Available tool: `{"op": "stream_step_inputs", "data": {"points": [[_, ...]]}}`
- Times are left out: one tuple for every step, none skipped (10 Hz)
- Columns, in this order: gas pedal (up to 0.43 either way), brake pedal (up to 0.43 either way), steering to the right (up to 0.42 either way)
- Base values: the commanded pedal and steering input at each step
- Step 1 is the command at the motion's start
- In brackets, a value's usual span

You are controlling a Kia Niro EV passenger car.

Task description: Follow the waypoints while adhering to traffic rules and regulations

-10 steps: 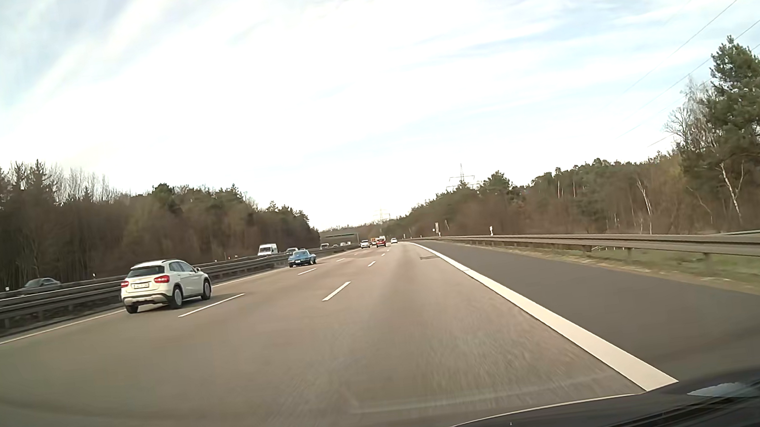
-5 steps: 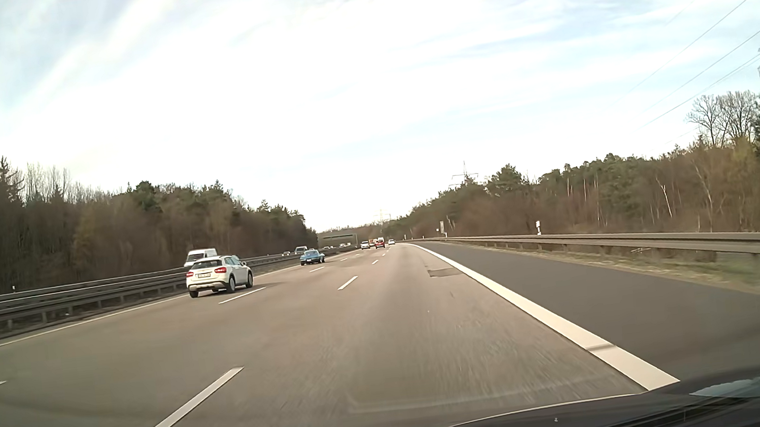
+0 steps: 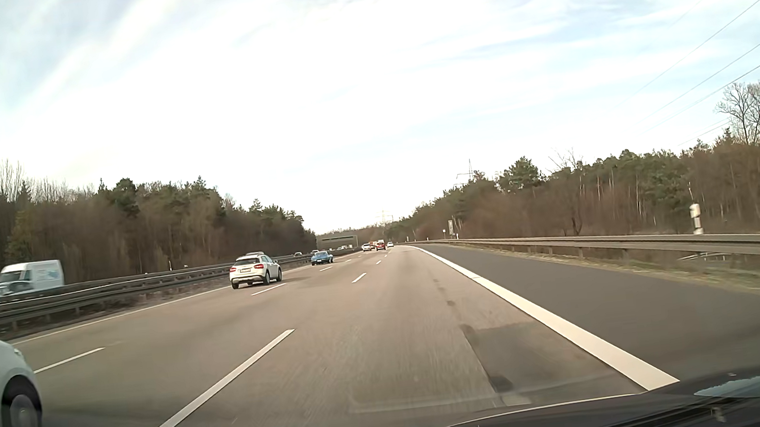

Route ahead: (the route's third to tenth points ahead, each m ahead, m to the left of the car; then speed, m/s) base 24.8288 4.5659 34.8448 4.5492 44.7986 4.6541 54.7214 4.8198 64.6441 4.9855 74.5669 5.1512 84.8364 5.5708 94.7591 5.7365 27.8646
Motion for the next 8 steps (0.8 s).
{"op": "stream_step_inputs", "data": {"points": [[0.22,0.0,-0.004],[0.22,0.0,-0.004],[0.22,0.0,-0.003],[0.22,0.0,-0.002],[0.22,0.0,-0.002],[0.22,0.0,-0.003],[0.22,0.0,-0.004],[0.22,0.0,-0.004]]}}
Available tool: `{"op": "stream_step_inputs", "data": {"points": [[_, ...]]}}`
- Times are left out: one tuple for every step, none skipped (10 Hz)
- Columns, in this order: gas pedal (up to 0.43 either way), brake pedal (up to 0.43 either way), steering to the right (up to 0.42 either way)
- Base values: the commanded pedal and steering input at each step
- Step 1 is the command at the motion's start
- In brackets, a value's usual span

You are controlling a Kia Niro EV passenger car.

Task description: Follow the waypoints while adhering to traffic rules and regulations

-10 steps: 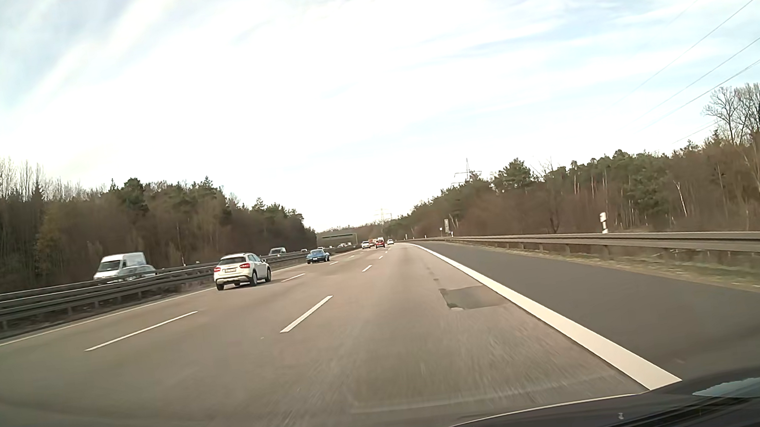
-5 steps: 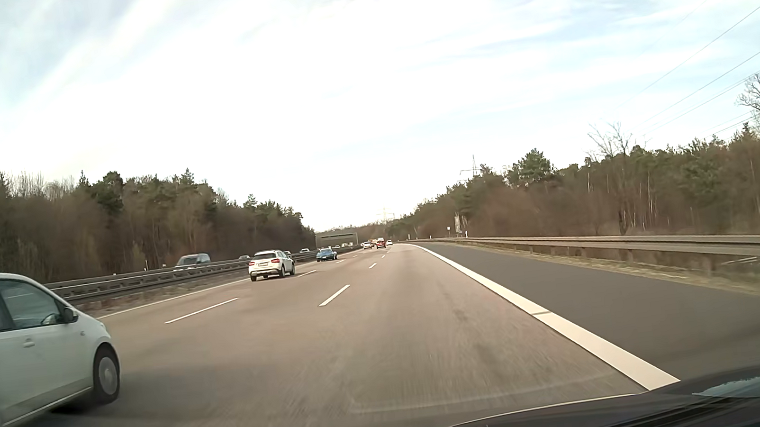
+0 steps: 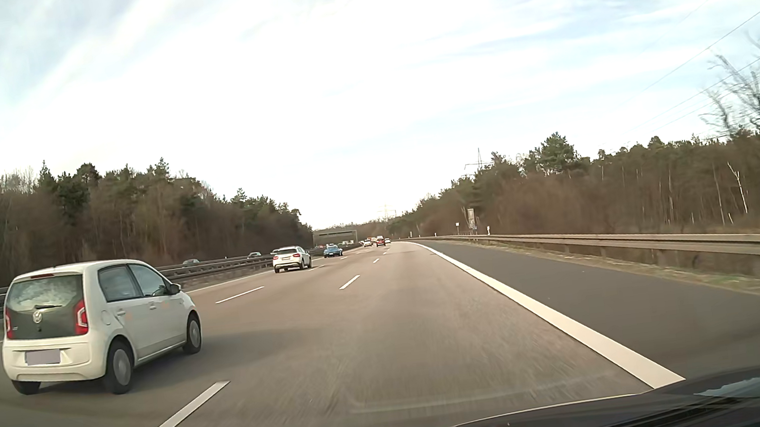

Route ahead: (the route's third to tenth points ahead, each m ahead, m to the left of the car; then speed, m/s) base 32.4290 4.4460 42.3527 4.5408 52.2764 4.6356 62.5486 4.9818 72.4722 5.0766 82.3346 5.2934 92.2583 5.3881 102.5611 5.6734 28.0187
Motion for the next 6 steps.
{"op": "stream_step_inputs", "data": {"points": [[0.22,0.0,-0.004],[0.22,0.0,-0.003],[0.22,0.0,-0.003],[0.22,0.0,-0.003],[0.22,0.0,-0.002],[0.22,0.0,-0.002]]}}
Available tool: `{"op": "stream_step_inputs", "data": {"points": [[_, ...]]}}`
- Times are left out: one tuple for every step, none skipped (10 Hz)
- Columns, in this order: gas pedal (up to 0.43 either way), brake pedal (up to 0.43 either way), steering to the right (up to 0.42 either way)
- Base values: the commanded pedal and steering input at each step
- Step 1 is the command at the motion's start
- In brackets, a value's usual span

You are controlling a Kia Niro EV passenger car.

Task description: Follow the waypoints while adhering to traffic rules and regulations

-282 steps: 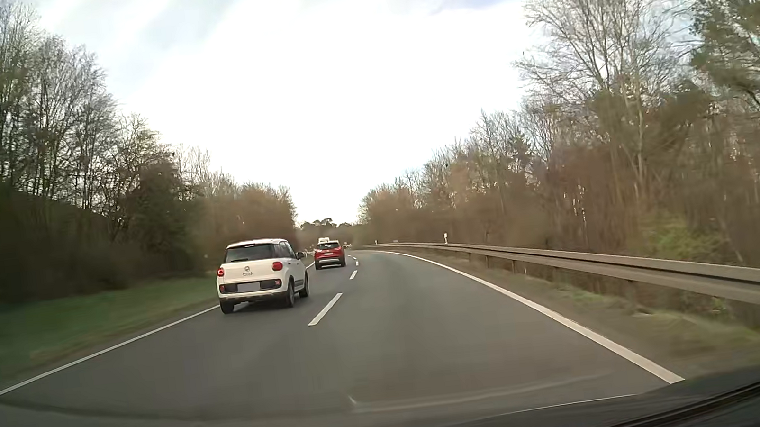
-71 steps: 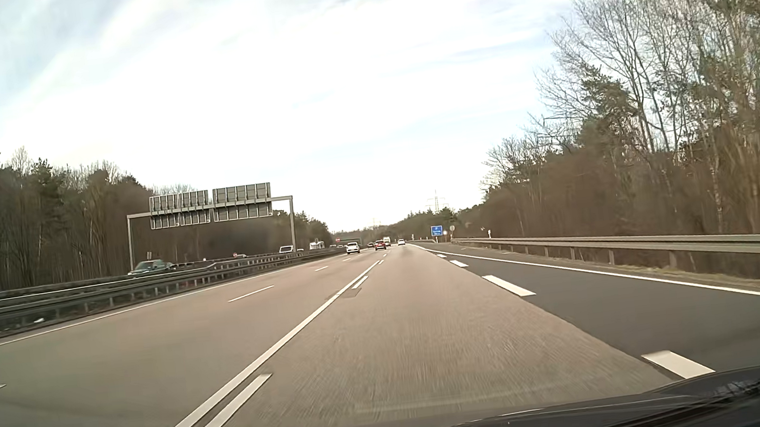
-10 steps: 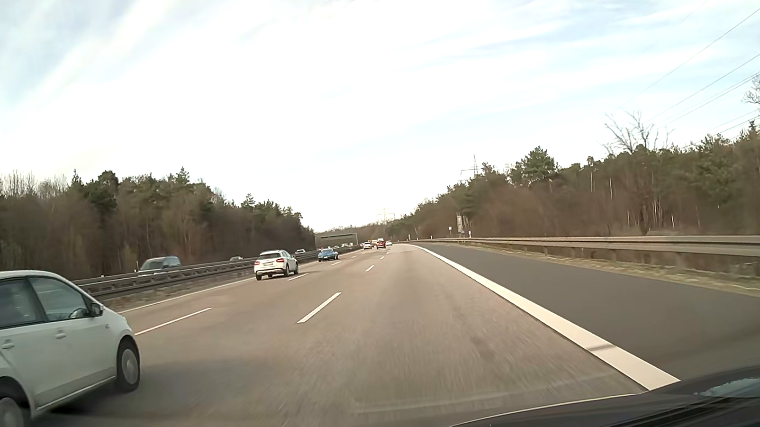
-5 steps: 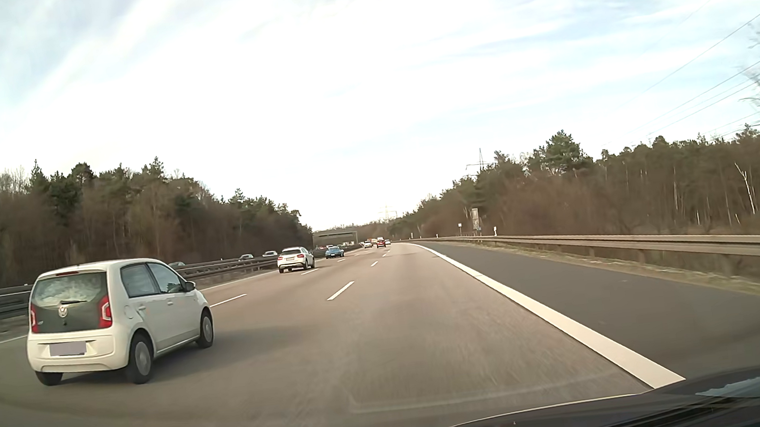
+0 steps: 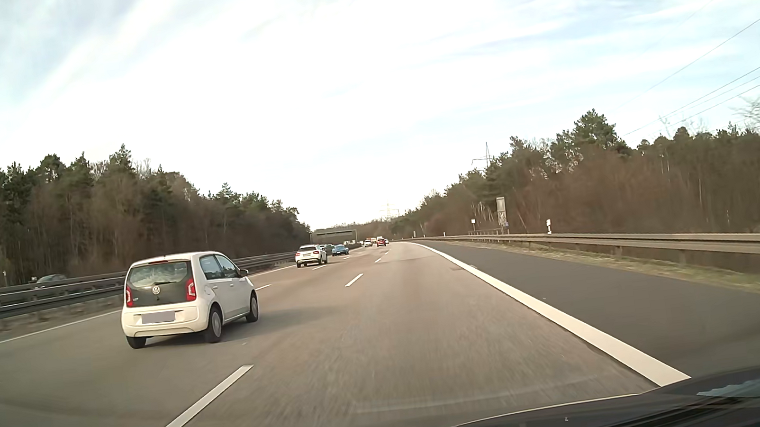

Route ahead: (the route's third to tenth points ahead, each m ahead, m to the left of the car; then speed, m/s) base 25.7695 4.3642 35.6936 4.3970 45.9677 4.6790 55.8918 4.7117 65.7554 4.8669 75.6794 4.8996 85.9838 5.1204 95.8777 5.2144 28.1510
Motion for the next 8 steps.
{"op": "stream_step_inputs", "data": {"points": [[0.22,0.0,-0.002],[0.22,0.0,-0.002],[0.22,0.0,-0.001],[0.22,0.0,-0.001],[0.22,0.0,-0.002],[0.22,0.0,-0.002],[0.22,0.0,-0.001],[0.22,0.0,-0.001]]}}
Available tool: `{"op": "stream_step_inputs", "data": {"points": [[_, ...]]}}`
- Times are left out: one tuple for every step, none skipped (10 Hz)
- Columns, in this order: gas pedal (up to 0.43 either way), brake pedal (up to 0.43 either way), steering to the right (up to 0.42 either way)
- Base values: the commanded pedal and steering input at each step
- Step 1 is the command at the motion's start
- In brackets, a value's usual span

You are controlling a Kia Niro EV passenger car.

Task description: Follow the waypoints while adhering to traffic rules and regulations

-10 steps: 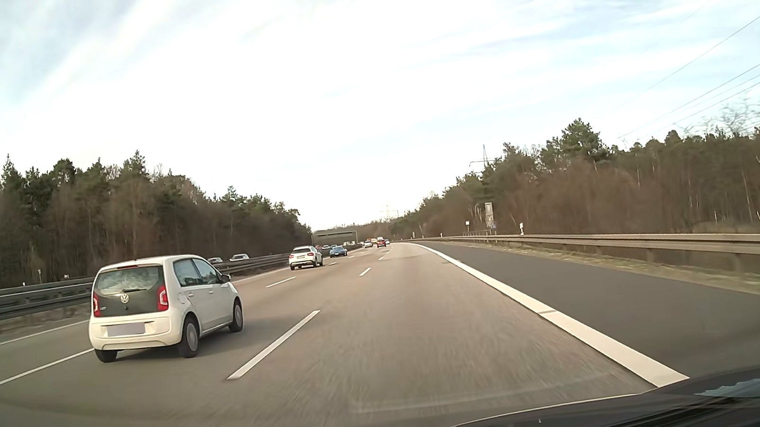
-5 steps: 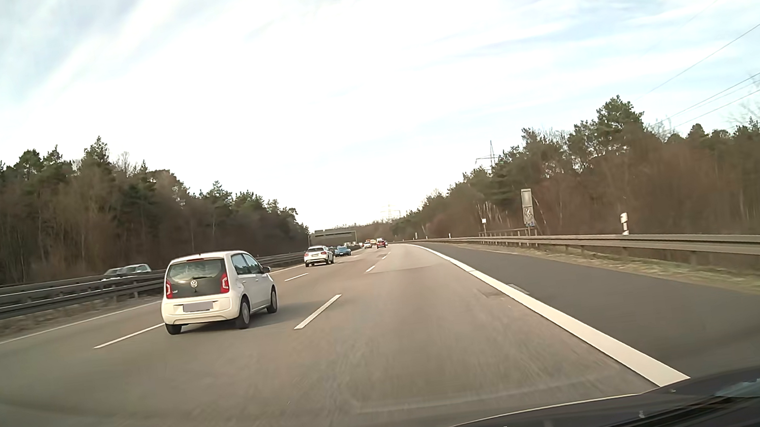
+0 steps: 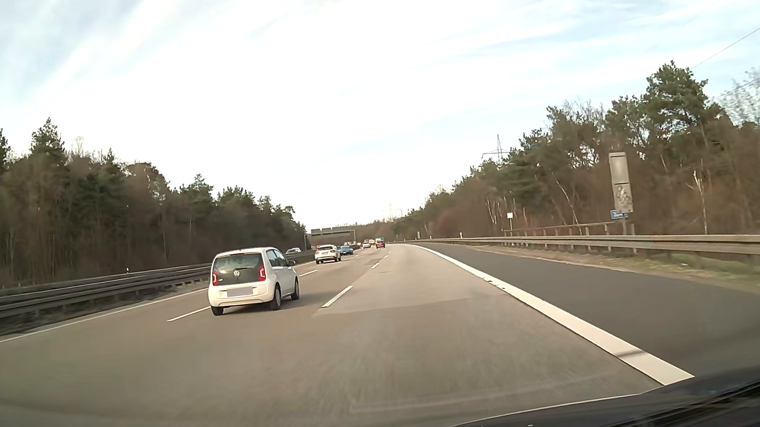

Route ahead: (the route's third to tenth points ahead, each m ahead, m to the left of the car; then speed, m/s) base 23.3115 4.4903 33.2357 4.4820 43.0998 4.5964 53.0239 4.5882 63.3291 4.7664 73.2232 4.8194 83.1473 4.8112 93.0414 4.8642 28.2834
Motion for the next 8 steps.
{"op": "stream_step_inputs", "data": {"points": [[0.22,0.0,-0.001],[0.22,0.0,-0.001],[0.22,0.0,-0.001],[0.22,0.0,-0.001],[0.22,0.0,-0.001],[0.22,0.0,-0.001],[0.22,0.0,-0.001],[0.22,0.0,-0.001]]}}
